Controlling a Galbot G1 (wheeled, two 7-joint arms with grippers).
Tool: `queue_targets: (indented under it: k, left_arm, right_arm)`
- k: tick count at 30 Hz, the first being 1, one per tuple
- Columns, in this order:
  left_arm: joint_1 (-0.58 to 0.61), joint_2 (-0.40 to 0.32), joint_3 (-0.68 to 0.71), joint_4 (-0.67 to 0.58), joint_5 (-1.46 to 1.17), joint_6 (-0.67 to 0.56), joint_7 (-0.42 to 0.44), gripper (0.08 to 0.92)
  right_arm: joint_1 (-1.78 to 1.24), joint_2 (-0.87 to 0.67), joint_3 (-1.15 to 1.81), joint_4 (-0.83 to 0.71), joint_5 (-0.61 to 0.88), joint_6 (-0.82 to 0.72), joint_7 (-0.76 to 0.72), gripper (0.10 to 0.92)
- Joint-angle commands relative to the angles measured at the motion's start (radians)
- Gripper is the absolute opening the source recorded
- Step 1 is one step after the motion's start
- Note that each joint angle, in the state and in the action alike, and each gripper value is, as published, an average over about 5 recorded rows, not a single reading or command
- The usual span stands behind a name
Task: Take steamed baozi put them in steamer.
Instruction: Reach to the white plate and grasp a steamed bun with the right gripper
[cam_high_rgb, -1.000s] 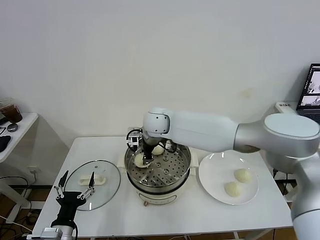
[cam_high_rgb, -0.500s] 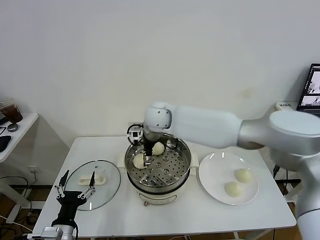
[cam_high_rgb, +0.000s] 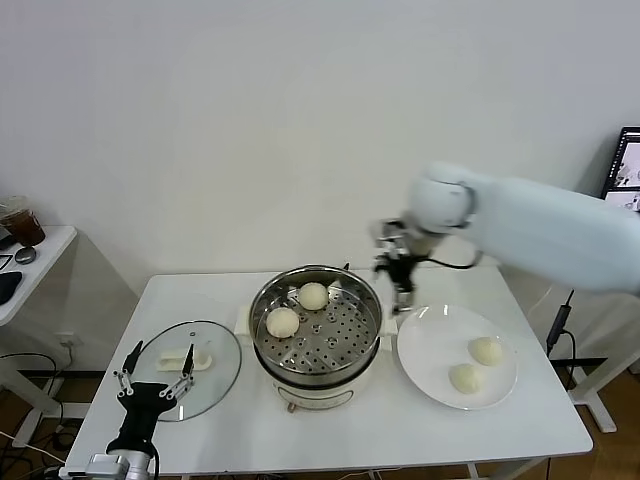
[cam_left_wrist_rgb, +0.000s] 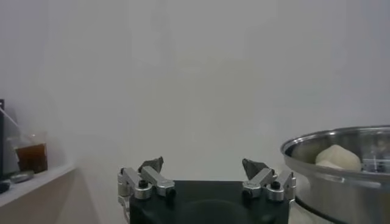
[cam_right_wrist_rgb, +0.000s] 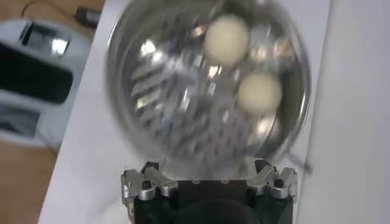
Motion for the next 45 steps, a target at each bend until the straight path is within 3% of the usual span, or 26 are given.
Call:
queue_targets:
  k: [1,14,45]
  left_arm:
    - [0.000,-0.001,0.007,0.005,0.011,0.001,0.000,0.823]
    - [0.016,-0.014,0.003,-0.011,0.035,0.008,0.001,0.823]
    - [0.025,-0.023,-0.024,0.000,0.038,0.006,-0.001,0.823]
  right_arm:
    - [-0.338,-0.408,0.180,0.104,-0.333,0.184,-0.061,0.823]
    - [-0.785,-0.350,0.512,0.009,-0.439,0.173,0.053,0.823]
    - [-0.829,-0.124,0.552,-0.154,-0.464,0.133,0.137,0.822]
